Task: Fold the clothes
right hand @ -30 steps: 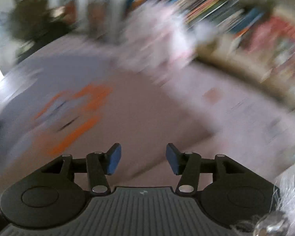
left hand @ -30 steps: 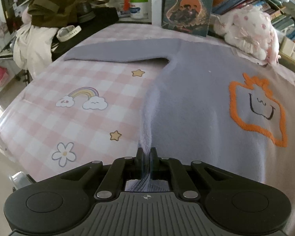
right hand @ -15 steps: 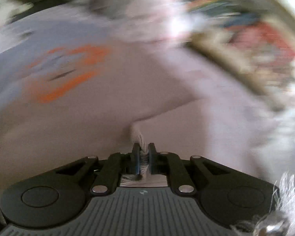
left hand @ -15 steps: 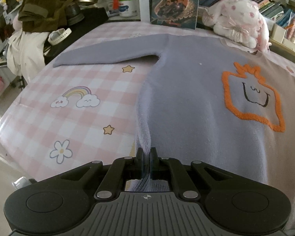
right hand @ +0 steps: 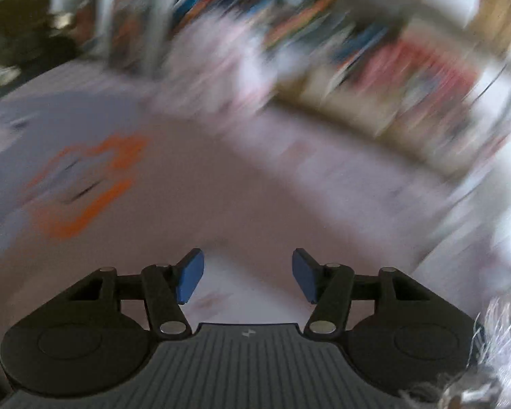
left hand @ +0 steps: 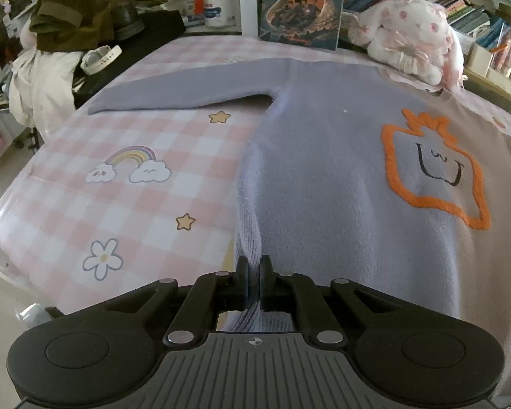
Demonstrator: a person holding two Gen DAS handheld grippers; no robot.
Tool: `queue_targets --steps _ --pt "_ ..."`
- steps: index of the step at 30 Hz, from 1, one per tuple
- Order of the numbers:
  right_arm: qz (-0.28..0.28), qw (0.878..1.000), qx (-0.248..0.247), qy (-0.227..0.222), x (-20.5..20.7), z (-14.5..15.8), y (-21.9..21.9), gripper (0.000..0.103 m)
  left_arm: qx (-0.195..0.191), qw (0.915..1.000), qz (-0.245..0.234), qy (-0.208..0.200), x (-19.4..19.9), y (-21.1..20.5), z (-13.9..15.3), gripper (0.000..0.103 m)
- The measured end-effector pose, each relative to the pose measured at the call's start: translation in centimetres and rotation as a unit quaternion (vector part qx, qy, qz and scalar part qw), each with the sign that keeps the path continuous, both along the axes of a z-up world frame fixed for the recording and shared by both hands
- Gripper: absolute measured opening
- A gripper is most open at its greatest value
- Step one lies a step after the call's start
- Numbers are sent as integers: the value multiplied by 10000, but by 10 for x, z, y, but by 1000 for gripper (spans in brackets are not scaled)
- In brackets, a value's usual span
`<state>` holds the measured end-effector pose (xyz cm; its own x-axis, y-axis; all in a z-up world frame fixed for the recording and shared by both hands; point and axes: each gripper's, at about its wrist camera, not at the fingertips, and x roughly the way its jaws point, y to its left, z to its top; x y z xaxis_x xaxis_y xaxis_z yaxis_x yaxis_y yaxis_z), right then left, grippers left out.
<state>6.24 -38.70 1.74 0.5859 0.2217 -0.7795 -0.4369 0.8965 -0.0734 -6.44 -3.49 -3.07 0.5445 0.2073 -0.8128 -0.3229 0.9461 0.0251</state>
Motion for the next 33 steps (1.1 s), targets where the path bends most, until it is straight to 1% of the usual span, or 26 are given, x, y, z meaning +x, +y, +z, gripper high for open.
queue_targets --steps 2,4,7,9,10,11,12,13,15,19,23,26,30,32,33 --pt "-34 9989 104 449 -2 -17 9 53 -36 10000 -37 -10 0 2 0 5" --pt "-132 9964 189 814 -5 -32 15 49 -72 9999 -93 -26 0 3 0 5" --pt "-340 9909 537 1190 -9 -44 19 44 -159 9996 -214 -74 -1 8 -1 5" --pt "-411 9919 558 1063 -17 -43 27 38 -233 9994 -250 -110 -3 14 -1 5" --pt "-382 9928 523 1003 -15 -44 32 26 -272 9992 -260 -129 -3 17 -1 5" --pt "-346 9928 583 988 -12 -45 38 17 -292 9991 -255 -145 -4 20 -1 5" --pt "-350 9929 589 974 -11 -45 42 16 -325 9991 -234 -171 -5 24 -2 5" --pt "-341 9931 589 955 -10 -45 48 11 -392 9988 -208 -200 -6 29 -3 5" --pt "-173 9949 518 846 -6 -46 62 10 -522 9982 -176 -241 -5 39 -5 6" --pt "51 9977 392 554 -3 -52 91 10 -502 9982 -191 -265 3 55 -5 6" --pt "274 9991 185 261 4 -56 124 10 -554 9979 -80 -320 9 75 -6 6" --pt "450 9990 23 66 7 -58 136 10 -592 9976 12 -354 14 89 -6 6" --pt "741 9968 -218 -203 11 -61 151 10 -573 9978 30 -340 19 95 -6 6" --pt "664 9975 -155 -168 12 -60 146 9 -576 9978 -6 -327 22 94 -6 5" --pt "456 9989 -101 -83 11 -59 136 9 -575 9978 -47 -320 23 94 -5 5"
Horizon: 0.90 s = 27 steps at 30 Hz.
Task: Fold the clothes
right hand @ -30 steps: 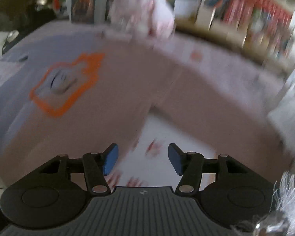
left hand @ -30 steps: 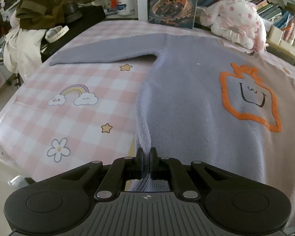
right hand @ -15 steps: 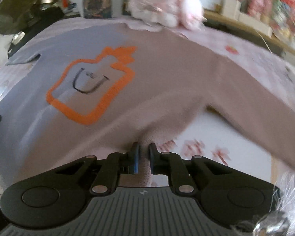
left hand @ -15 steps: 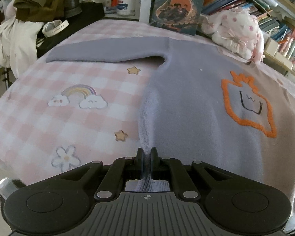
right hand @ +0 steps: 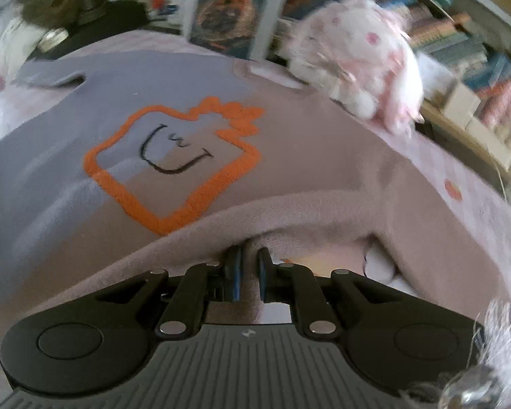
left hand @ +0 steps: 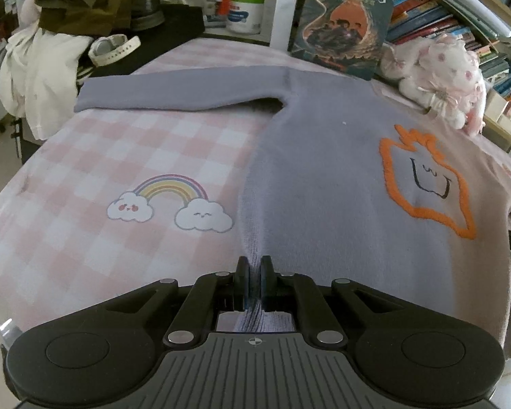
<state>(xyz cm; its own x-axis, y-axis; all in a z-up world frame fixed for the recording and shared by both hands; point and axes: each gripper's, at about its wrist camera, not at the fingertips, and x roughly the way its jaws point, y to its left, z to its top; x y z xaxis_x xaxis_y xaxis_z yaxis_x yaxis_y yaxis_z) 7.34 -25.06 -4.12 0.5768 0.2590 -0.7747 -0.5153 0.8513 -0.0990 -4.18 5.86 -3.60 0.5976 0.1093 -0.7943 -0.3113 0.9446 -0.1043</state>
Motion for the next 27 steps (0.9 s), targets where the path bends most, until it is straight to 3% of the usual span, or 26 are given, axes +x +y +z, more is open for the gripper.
queue_targets --steps 4,7,13,21,25,27 --pt "-786 9963 168 308 -18 6 -46 9 -81 9999 -128 -6 -4 0 1 5" --pt "-1022 9930 414 420 -36 5 -69 9 -181 9996 -238 -6 -9 -1 1 5" --pt "-1458 9862 652 428 -44 4 -77 11 -280 9991 -310 -52 -12 -3 1 6" --pt "-1486 9883 331 127 -48 2 -69 11 -333 9981 -492 -129 -13 -3 1 6" --pt "-1812 9825 379 210 -52 4 -70 18 -429 9973 -583 -145 -13 2 1 8" --pt "-1904 9798 502 359 -56 5 -73 24 -498 9968 -614 -127 -14 5 1 14"
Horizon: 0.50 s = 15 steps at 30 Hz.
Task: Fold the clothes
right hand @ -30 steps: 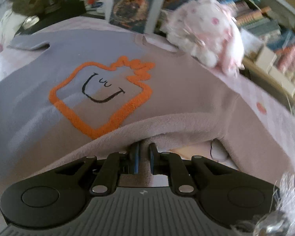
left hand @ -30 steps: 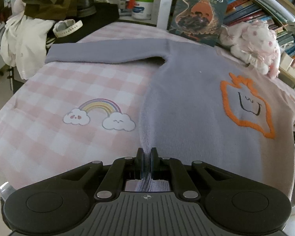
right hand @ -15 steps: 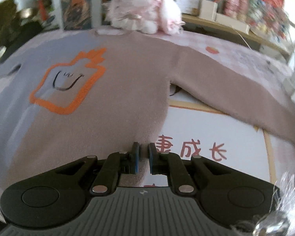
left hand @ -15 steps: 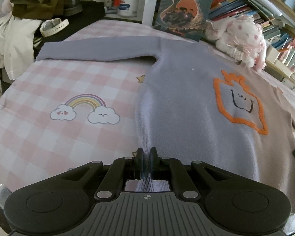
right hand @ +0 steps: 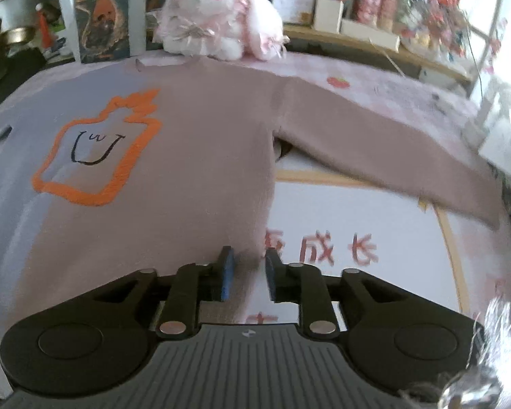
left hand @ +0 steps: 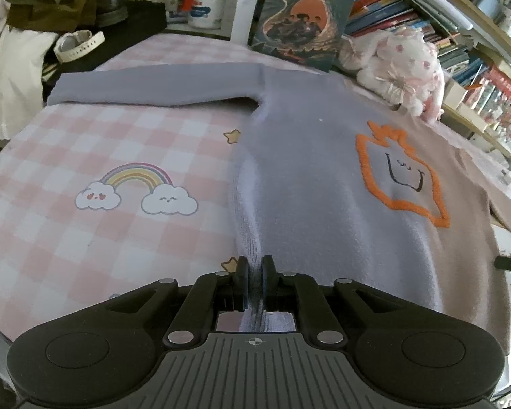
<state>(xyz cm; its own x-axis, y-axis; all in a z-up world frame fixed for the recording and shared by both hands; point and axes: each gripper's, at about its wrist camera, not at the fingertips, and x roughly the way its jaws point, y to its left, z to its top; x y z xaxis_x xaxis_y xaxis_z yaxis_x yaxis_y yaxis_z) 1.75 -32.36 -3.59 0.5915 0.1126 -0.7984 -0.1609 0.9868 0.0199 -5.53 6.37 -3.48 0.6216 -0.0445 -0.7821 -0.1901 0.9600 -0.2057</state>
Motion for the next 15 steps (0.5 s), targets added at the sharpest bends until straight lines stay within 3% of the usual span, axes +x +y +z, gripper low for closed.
queue_targets --steps 3,10,13,15 --pt "-197 9992 267 206 -12 2 -5 28 -49 10000 -63 34 -1 6 2 20" --pt "-535 9949 688 513 -44 5 -1 30 -339 9990 -228 -159 -3 16 4 20" --pt "-521 9954 575 554 -52 6 9 29 -373 9985 -396 -2 2 14 -1 8" --pt "-513 9966 443 463 -55 6 13 20 -265 9985 -479 -1 3 14 -1 5"
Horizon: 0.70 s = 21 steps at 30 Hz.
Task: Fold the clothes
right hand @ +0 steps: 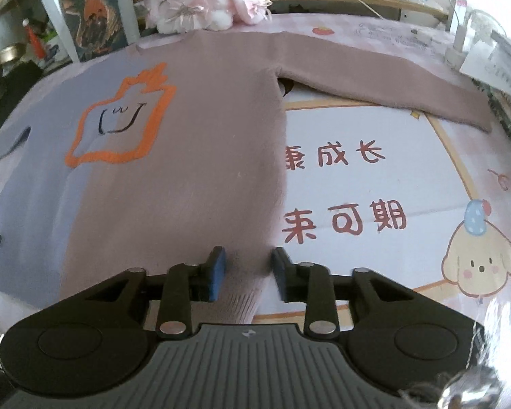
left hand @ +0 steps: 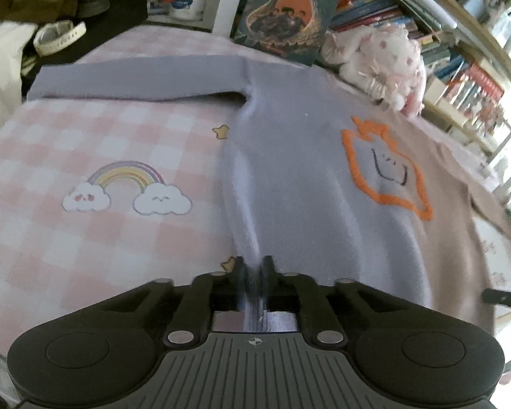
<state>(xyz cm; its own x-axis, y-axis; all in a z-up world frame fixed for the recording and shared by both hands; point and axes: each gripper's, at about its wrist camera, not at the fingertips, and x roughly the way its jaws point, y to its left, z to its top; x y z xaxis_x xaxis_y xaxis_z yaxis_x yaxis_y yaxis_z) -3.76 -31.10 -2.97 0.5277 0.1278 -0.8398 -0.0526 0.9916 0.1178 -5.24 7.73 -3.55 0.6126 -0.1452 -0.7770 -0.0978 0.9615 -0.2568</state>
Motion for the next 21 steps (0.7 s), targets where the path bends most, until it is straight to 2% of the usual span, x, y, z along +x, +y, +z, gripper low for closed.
queue_targets --steps 3,6,12,16,21 --pt "-110 9996 -217 -149 -4 0 3 11 85 9998 -184 -17 1 0 1 5" --pt "-359 9988 -236 -235 -6 -2 3 10 120 9993 -357 -41 2 0 2 5" --pt "-503 9964 -552 -393 -3 -4 9 10 42 9982 -584 -85 4 -1 2 5" --pt "-474 9959 -666 -388 -1 -4 11 10 2 9985 -548 -87 3 0 1 5" --pt "-272 9966 -682 -361 -8 -3 16 10 -131 9995 -263 -104 1 8 -1 5"
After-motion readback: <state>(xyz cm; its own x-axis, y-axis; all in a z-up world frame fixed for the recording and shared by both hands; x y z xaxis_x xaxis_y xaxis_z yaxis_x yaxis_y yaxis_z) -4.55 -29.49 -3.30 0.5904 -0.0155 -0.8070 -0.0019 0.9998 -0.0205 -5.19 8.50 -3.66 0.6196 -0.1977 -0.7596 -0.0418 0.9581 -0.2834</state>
